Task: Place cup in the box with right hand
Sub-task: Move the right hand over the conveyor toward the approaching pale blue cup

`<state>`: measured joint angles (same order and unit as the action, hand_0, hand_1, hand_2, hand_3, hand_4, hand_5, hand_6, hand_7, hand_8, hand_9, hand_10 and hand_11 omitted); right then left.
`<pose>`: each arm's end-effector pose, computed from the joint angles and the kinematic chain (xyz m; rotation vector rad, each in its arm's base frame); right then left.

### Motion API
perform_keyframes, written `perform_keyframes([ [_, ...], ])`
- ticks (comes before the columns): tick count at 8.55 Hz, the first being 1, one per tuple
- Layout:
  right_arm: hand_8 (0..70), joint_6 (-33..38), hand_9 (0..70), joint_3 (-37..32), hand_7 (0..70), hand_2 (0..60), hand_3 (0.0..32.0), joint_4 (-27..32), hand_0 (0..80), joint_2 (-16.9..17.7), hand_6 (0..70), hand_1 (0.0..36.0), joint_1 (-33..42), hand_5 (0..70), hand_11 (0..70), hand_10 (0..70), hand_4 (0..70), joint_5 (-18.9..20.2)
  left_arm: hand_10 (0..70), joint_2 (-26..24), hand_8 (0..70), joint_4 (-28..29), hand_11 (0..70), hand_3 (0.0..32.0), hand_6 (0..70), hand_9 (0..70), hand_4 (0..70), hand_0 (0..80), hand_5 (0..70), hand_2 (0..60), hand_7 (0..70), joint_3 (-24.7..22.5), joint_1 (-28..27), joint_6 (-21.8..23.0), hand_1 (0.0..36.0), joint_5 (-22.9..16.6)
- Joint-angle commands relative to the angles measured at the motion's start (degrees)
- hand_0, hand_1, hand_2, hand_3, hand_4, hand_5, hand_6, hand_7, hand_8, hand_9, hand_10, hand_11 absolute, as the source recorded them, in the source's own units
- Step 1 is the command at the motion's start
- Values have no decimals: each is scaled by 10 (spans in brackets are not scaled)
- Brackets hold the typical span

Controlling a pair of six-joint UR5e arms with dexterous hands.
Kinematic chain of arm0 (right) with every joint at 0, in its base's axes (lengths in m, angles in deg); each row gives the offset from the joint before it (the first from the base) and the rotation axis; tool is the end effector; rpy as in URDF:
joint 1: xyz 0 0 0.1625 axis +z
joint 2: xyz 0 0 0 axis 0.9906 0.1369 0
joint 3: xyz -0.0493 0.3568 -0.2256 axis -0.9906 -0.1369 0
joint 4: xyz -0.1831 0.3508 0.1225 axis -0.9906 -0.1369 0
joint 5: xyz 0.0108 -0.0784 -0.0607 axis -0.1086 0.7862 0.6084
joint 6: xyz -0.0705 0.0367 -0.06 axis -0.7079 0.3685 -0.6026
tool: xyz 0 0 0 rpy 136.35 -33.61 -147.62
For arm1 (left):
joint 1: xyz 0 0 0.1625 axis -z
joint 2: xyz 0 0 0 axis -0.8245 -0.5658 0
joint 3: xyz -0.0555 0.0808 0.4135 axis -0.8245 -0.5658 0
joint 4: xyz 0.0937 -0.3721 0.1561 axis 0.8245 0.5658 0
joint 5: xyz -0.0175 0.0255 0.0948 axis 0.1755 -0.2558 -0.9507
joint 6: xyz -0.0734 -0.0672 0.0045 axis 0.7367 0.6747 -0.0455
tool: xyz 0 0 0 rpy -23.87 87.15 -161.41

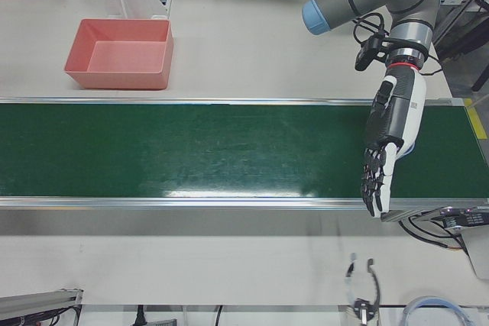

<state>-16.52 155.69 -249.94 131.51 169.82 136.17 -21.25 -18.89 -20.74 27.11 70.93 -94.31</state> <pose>0.1215 -0.4360 0.6282 0.2647 -2.2373 1.9917 -0.0419 -0.5458 0.5495 -0.3544 2.1174 -1.9365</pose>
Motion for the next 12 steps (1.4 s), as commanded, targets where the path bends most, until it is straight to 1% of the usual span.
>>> perform_keyframes([
  [1,134,-6,241,3,281,120,0,-1,532,-7,81,166,-93,63,133,81,344,-62,0,0,0,1,0,0,0,0,0,0,0,0,0,0,0,0,0,0],
  [2,132,-12,237,3,273,157,0,-1,527,-8,78,175,-109,62,122,74,328,-73,0,0,0,0,0,0,0,0,0,0,0,0,0,0,0,0,0,0],
  [3,132,-17,237,0,266,82,0,-1,540,-9,77,160,-122,63,115,69,348,-78,0,0,0,0,0,0,0,0,0,0,0,0,0,0,0,-1,0,0],
  [4,127,-24,227,-9,244,139,0,-1,526,-27,72,176,-152,65,109,64,268,-113,0,0,0,1,0,0,0,0,0,0,0,0,0,0,1,-1,0,0],
  [5,121,-25,216,-10,220,4,0,-2,537,-34,67,140,-174,64,104,61,266,-127,0,0,0,1,0,0,0,0,0,0,0,0,0,0,1,0,0,0],
  [6,119,-24,212,-12,214,40,0,-21,531,-61,66,148,-188,63,102,60,264,-128,0,0,0,1,0,0,0,0,0,0,0,0,0,0,1,0,0,0],
  [7,117,-26,209,-15,212,0,0,-45,527,-83,64,130,-210,59,89,51,278,-130,0,0,0,1,0,0,0,0,0,0,0,0,0,0,1,-1,0,0],
  [8,115,-29,209,-15,219,0,0,-47,511,-95,63,109,-233,51,76,44,297,-147,0,0,0,1,0,0,0,0,0,0,0,0,0,0,1,0,0,0],
  [9,112,-30,204,-15,207,65,0,-48,494,-98,59,115,-274,50,70,40,231,-180,0,0,0,1,0,0,0,0,0,0,0,0,0,-1,1,0,0,0],
  [10,111,-31,202,-14,201,32,0,-69,494,-116,58,105,-297,50,68,38,197,-203,0,0,0,0,0,0,0,0,0,0,0,0,0,-1,1,-1,0,0],
  [11,111,-31,203,-13,206,67,0,-100,490,-133,58,112,-306,48,60,33,230,-208,0,0,0,1,0,0,0,0,0,0,0,0,0,-1,1,0,0,0],
  [12,111,-40,203,-14,206,68,0,-106,487,-143,58,111,-309,46,51,27,239,-209,0,0,0,1,0,0,0,0,0,0,0,0,0,-1,1,-1,0,0],
])
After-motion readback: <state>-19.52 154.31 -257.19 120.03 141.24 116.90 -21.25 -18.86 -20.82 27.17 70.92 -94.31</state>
